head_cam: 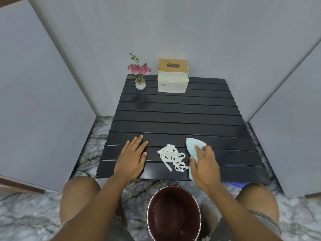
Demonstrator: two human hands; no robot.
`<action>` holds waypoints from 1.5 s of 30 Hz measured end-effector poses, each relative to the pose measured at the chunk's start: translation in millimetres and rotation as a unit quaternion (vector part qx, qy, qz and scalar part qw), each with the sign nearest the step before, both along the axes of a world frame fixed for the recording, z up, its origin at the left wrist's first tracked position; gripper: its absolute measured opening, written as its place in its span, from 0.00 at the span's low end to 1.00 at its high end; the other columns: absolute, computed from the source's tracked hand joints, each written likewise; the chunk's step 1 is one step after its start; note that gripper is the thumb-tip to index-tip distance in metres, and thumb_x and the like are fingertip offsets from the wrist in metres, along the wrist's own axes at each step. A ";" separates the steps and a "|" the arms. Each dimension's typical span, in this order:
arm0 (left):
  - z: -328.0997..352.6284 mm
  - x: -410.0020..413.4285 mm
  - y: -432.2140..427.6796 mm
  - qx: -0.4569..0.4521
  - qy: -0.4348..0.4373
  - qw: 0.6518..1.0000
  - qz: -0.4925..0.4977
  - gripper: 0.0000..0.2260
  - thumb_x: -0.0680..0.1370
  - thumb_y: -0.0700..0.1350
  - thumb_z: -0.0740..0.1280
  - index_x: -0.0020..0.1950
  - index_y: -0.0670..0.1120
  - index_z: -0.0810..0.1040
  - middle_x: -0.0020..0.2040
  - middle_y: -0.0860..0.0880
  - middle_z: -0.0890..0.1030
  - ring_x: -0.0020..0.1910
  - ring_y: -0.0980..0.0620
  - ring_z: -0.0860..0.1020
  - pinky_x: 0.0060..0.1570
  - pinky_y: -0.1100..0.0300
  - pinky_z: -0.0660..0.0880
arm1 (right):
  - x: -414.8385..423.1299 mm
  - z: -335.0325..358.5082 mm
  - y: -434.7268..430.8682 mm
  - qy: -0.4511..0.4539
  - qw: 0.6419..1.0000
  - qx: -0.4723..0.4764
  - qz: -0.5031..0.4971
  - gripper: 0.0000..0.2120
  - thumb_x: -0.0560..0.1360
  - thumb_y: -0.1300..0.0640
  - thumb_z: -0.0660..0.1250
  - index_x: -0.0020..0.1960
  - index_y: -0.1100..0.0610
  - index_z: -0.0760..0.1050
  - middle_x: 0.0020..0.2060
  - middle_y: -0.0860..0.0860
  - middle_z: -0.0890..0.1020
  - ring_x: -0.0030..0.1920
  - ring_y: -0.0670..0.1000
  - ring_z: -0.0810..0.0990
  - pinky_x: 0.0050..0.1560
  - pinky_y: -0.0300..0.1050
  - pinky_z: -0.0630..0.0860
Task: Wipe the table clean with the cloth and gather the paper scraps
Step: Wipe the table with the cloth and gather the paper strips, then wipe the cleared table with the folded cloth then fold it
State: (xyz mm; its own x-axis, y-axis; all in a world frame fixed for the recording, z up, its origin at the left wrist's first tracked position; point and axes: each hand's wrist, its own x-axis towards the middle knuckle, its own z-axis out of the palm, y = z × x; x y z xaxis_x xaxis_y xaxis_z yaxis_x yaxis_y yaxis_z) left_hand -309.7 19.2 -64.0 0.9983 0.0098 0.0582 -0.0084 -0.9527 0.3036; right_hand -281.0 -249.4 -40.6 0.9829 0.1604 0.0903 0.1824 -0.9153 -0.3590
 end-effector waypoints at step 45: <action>-0.1 0.2 0.0 0.017 -0.001 1.000 0.010 0.24 0.79 0.56 0.46 0.73 0.53 0.65 0.76 0.53 0.60 0.76 0.53 0.55 0.75 0.47 0.46 | 1.3 13.9 -6.1 0.304 0.816 0.459 0.178 0.21 0.63 0.68 0.57 0.48 0.59 0.84 0.52 0.53 0.84 0.58 0.49 0.79 0.60 0.46 0.72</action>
